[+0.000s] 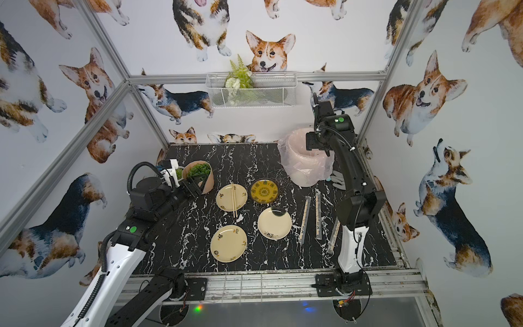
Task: Remove the packaging of disposable chopsticks
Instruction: Place the packet bag in the trash bin, then pick up the disposable chopsticks from the center of the board.
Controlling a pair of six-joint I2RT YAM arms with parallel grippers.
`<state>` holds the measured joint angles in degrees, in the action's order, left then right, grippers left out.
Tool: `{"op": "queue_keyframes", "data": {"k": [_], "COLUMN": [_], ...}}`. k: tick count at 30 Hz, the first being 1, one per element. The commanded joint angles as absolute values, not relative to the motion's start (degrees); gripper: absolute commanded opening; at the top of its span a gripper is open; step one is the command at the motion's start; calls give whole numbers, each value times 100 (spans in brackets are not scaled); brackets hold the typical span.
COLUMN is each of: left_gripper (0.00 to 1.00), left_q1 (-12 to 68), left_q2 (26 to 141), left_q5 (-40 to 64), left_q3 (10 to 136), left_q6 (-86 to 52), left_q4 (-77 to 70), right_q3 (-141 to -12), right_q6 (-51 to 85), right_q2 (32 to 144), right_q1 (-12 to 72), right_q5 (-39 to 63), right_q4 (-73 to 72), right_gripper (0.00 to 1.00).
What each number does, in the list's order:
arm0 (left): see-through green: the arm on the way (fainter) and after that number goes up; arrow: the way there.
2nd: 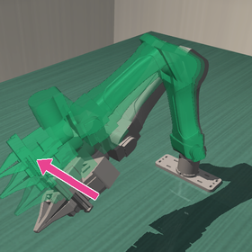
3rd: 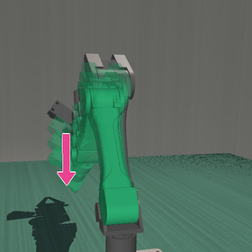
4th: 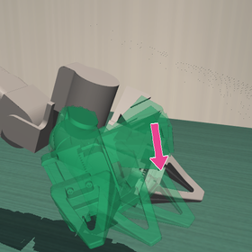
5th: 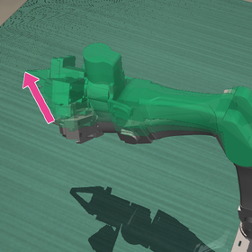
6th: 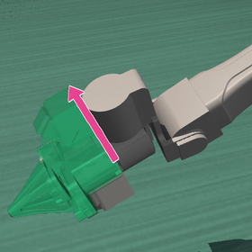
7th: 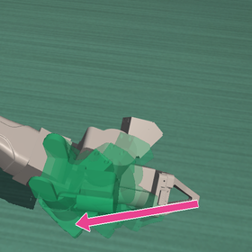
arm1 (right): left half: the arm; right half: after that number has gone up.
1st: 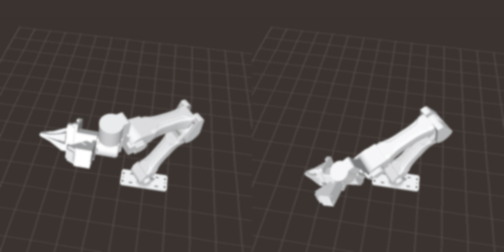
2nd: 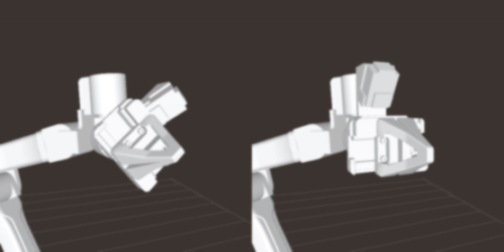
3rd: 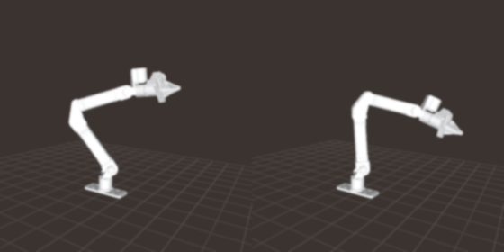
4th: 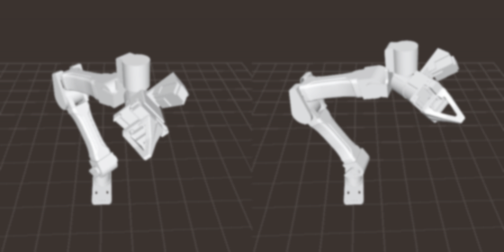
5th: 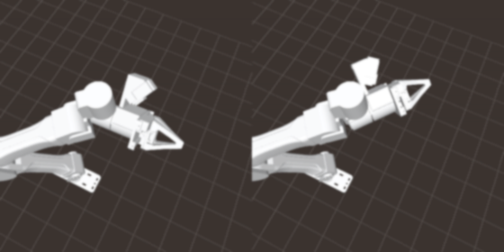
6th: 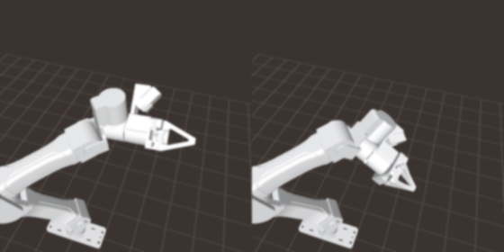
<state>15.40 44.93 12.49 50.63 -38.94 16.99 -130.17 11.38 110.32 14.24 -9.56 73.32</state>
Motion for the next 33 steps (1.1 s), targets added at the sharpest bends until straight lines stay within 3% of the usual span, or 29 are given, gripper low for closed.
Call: {"op": "queue_keyframes", "data": {"k": [1, 7, 33], "left_gripper": [55, 55, 56], "left_q1": [1525, 1529, 1528], "left_q2": [4522, 4506, 4457], "left_q5": [1319, 1356, 1339], "left_q3": [5003, 4988, 4939], "left_q6": [-4020, -4007, -3981], "left_q4": [1356, 1377, 1422], "right_q3": [-12525, -11717, -10569], "right_q6": [1058, 1144, 1248], "right_q2": [10628, 10364, 8985], "right_q1": [1406, 1225, 897], "right_q5": [-1043, -859, -559], "right_q4": [7060, 6784, 6823], "right_gripper": [78, 78, 80]}}
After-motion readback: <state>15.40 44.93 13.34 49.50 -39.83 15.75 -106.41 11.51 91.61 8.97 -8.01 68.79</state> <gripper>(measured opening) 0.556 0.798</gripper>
